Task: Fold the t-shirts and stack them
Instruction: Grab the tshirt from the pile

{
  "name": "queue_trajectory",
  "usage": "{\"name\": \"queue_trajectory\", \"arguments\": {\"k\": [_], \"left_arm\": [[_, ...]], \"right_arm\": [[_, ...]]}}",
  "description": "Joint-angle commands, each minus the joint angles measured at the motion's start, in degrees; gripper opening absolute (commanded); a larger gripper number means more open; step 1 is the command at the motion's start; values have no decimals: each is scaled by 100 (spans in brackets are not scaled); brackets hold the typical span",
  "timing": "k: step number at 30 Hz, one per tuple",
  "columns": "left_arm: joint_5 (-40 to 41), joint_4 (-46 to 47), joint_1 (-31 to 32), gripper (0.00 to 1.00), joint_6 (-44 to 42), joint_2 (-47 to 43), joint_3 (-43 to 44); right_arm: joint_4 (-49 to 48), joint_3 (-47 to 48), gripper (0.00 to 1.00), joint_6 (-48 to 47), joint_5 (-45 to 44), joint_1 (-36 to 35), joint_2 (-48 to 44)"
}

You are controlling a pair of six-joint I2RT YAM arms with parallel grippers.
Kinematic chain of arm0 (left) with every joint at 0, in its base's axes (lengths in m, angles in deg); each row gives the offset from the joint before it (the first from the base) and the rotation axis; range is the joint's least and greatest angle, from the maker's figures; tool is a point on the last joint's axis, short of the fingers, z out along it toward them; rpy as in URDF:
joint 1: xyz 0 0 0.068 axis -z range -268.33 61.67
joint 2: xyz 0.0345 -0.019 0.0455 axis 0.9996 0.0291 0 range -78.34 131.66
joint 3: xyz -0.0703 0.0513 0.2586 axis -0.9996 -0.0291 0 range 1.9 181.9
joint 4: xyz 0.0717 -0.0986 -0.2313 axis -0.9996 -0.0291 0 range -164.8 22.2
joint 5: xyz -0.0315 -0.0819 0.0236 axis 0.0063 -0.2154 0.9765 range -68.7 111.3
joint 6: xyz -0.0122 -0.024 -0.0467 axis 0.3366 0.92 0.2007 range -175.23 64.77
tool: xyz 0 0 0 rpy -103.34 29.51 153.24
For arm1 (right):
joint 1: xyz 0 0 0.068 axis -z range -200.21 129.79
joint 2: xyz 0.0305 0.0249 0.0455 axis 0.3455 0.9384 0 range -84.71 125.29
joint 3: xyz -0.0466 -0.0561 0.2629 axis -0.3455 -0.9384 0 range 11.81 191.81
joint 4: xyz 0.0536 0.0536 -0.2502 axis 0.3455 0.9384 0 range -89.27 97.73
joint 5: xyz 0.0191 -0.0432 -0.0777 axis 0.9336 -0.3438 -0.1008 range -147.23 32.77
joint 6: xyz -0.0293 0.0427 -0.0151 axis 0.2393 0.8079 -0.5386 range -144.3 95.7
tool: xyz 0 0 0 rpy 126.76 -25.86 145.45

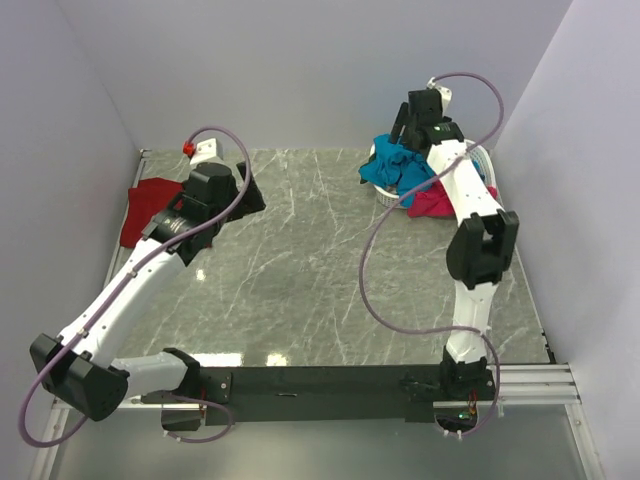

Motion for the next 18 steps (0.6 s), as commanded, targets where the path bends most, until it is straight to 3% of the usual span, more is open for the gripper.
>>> {"name": "queue_trajectory", "arguments": {"k": [1, 7, 10, 13, 14, 16, 18], "left_arm": [[78, -253, -33, 99, 295, -403, -110], [324, -560, -50, 99, 586, -746, -242], [481, -727, -50, 99, 700, -861, -233], [596, -807, -50, 99, 762, -975, -260], [631, -859, -50, 99, 779, -1001, -268], [702, -895, -59, 99, 797, -1063, -269], [711, -921, -68, 99, 780, -1124, -286]], "right_arm": [[362, 832, 83, 52, 117, 64, 520], [397, 940, 78, 227, 275, 64, 952], [468, 800, 69, 359, 232, 64, 935], [407, 641, 42, 351, 214, 64, 839], [415, 641, 20, 351, 153, 72, 821], [346, 676, 0, 316, -23, 55, 681], [240, 737, 0, 237, -207, 46, 462]]}}
